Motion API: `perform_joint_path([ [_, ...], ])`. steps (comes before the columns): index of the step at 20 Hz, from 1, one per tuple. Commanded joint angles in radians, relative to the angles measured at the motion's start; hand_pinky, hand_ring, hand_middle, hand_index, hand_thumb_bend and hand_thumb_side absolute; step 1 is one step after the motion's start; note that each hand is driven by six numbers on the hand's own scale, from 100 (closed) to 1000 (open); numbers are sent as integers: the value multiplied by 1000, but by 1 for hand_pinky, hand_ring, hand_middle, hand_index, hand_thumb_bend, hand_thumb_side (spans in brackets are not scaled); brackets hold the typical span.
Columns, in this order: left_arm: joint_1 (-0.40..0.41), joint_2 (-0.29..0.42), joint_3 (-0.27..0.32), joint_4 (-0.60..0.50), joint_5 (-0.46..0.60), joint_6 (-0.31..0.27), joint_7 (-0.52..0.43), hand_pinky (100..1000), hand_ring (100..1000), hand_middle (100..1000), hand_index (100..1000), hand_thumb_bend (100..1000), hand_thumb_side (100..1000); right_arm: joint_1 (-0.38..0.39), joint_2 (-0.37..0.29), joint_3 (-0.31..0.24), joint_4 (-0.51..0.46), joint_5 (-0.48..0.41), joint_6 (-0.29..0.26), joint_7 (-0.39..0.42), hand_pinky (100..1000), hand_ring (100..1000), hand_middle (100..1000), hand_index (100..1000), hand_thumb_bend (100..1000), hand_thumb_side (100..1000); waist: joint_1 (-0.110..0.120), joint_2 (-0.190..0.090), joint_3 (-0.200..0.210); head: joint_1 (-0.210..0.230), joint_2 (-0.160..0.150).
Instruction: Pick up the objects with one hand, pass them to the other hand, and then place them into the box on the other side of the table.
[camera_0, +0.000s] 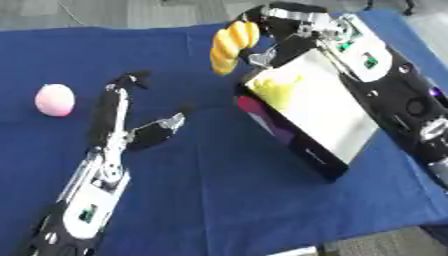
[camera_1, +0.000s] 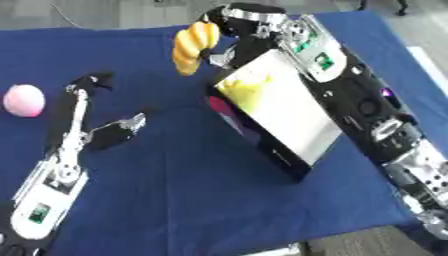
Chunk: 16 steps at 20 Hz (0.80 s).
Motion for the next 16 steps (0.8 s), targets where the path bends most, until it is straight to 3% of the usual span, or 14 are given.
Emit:
perform_joint_path([
  [1, -2, 26, 16, -37, 17, 10, 12, 816, 804, 620, 821, 625, 462, 0, -53, -32, -10, -11, 4, -30, 991, 1000, 749, 730, 100, 100, 15, -45, -9, -7, -2],
  [16, 47, 86, 43, -75, 59, 44, 47, 817, 804, 624, 827, 622, 464, 116, -112, -101, 32, 49, -7, -127, 981, 1000, 752, 732, 100, 100, 42, -67, -60, -8, -2],
])
